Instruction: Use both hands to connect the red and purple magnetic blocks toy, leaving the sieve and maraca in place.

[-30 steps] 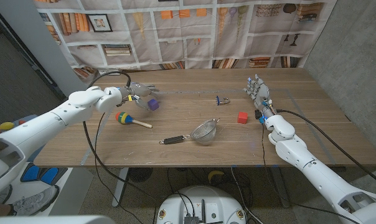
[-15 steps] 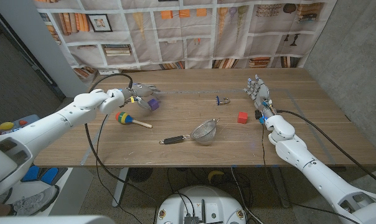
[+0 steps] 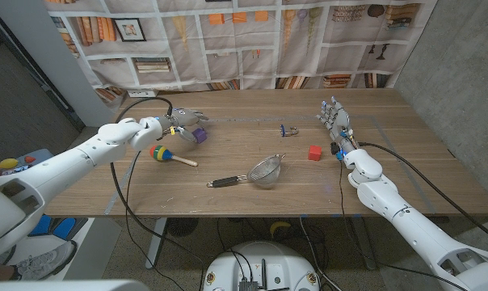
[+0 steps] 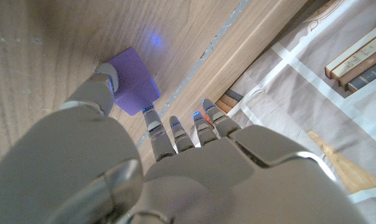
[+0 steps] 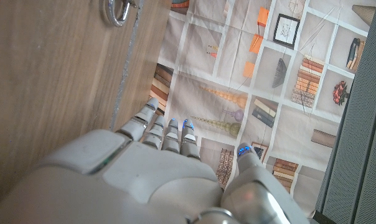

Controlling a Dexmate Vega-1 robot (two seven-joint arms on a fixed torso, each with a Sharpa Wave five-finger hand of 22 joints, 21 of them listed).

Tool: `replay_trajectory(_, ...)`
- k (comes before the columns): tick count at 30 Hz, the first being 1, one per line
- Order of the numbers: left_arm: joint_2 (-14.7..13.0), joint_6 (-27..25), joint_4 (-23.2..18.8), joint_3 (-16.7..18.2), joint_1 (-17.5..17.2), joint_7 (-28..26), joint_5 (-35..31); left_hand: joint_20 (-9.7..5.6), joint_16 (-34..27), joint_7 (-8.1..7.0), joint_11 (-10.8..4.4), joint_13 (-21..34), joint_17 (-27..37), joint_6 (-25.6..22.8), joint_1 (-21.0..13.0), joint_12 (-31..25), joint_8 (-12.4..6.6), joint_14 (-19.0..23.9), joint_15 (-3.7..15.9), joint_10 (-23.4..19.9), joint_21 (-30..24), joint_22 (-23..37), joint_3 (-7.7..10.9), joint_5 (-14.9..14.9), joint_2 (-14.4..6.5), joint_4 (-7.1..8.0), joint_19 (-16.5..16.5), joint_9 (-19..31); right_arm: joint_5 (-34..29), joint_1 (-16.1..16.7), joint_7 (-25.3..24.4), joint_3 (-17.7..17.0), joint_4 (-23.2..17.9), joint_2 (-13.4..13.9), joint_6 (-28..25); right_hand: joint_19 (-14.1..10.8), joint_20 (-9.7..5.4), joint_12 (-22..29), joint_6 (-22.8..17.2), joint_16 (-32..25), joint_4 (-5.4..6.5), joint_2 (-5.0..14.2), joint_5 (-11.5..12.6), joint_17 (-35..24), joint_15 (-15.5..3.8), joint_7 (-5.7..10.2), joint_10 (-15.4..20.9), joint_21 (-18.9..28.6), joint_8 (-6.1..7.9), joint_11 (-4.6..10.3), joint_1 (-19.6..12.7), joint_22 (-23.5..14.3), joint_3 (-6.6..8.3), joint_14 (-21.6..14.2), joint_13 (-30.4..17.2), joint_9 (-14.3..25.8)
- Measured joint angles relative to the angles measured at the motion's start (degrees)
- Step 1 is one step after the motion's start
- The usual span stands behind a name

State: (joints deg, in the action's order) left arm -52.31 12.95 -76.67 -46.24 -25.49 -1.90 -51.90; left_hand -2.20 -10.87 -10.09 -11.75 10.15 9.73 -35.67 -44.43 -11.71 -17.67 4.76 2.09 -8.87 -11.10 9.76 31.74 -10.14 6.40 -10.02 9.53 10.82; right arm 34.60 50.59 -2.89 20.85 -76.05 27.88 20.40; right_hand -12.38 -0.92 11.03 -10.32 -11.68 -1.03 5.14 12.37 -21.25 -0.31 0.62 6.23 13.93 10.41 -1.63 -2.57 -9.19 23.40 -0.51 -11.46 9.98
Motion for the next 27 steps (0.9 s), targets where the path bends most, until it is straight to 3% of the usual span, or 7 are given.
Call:
replay_trajectory(6, 0.0, -0.1, 0.2, -0.2, -0.1, -1.2, 0.0, -0.08, 0.0, 0.83, -0.11, 0.0, 0.0, -6.6, -1.0, 0.0, -1.87, 2.6, 0.08, -2.7, -0.3, 0.0, -1.19, 0.0, -0.2, 0.16, 1.9, 0.2, 0.0, 0.0, -0.1, 0.1, 0.0, 0.0, -0.1, 0.0, 0.00, 0.0, 0.0, 0.0, 0.00, 0.00, 0.0, 0.0, 0.00, 0.00, 0.0, 0.0, 0.00, 0.00, 0.0, 0.0, 0.00, 0.0, 0.0, 0.0)
replay_trajectory(11, -0.1, -0.2, -0.2, -0.2, -0.5, -1.5, 0.0, -0.17, 0.0, 3.57, -0.23, 0.0, 0.0, -10.3, -2.2, 0.0, -2.94, 4.0, 0.07, -4.3, -0.6, 0.0, -2.03, 0.1, -0.1, 0.10, 3.6, 0.1, 0.0, 0.0, -0.2, 0.1, 0.0, 0.0, -0.2, 0.0, 0.00, 0.0, 0.0, 0.0, 0.00, 0.00, 0.0, 0.0, -0.13, 0.00, 0.0, -0.4, 0.00, 0.00, 0.0, 0.0, 0.00, 0.1, 0.0, 0.0)
replay_trajectory(17, -0.6, -1.2, -1.1, 0.2, -1.2, -2.2, 0.7, -0.16, 0.0, 3.77, -0.26, 0.0, 0.0, -10.4, -3.0, 0.0, -3.00, 5.2, 0.02, -5.7, -0.6, 0.0, -2.82, 0.0, -0.5, 0.26, 4.6, 0.1, 0.0, 0.2, -0.3, 0.1, -0.5, 0.2, -0.4, -0.2, -0.21, 0.0, 0.0, 0.0, 0.00, 0.00, 0.0, 0.3, -0.32, 0.00, 0.0, -0.4, 0.00, 0.00, 0.0, 0.0, 0.01, 0.3, 0.0, 0.0)
replay_trajectory(19, -0.9, -1.6, -1.9, 0.6, -1.7, -2.2, 0.9, 0.05, 0.0, 5.00, -0.12, 0.0, 0.0, -11.7, -3.0, 0.0, -3.00, 5.7, 0.17, -6.0, -0.6, 0.0, -2.90, 0.0, -0.6, 0.18, 4.8, 0.1, 0.0, 0.3, -0.3, 0.1, -0.6, 0.3, -0.4, -0.2, -0.21, 0.0, 0.0, 0.0, 0.00, 0.00, 0.0, 0.3, -0.32, 0.00, 0.0, -0.4, 0.00, 0.00, 0.0, 0.0, 0.00, 0.3, 0.0, 0.0)
replay_trajectory(27, -2.3, -3.4, -5.5, 2.3, -3.6, -1.9, 1.6, -0.03, 0.0, 5.10, -0.42, 0.0, 0.0, -11.8, -3.3, 0.0, -3.00, 6.3, 0.17, -6.9, -0.8, 0.3, -3.22, 0.0, -0.9, 0.33, 5.4, 0.2, 0.0, 0.3, 0.0, -0.1, -0.9, 0.8, -0.7, -0.2, -0.21, 0.0, 0.0, 0.0, 0.00, 0.00, 0.0, 0.3, -0.31, 0.00, 0.0, -0.4, 0.00, 0.00, 0.0, 0.0, 0.01, 0.3, 0.0, 0.0)
